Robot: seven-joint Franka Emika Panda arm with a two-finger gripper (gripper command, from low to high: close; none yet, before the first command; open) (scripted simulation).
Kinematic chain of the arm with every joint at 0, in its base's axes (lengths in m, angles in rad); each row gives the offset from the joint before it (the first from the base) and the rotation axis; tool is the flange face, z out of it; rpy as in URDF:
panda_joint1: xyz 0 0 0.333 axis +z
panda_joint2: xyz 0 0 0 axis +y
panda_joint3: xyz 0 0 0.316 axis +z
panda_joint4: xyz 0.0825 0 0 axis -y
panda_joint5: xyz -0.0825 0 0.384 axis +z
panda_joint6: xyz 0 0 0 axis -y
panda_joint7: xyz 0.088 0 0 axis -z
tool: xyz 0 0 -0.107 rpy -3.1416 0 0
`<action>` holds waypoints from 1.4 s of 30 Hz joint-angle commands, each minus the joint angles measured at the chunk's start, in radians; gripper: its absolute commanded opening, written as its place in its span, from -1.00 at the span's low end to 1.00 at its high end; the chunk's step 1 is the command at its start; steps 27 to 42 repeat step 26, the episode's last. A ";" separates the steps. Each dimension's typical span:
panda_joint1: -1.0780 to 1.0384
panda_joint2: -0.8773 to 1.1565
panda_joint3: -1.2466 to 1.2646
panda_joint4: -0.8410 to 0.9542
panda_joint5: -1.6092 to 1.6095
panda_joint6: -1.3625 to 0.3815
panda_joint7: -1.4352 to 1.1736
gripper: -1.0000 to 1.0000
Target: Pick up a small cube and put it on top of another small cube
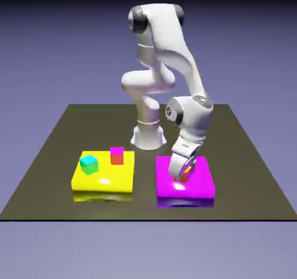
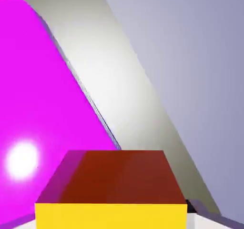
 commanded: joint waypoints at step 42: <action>-0.107 -0.119 -0.566 -0.064 0.203 -0.156 0.143 1.00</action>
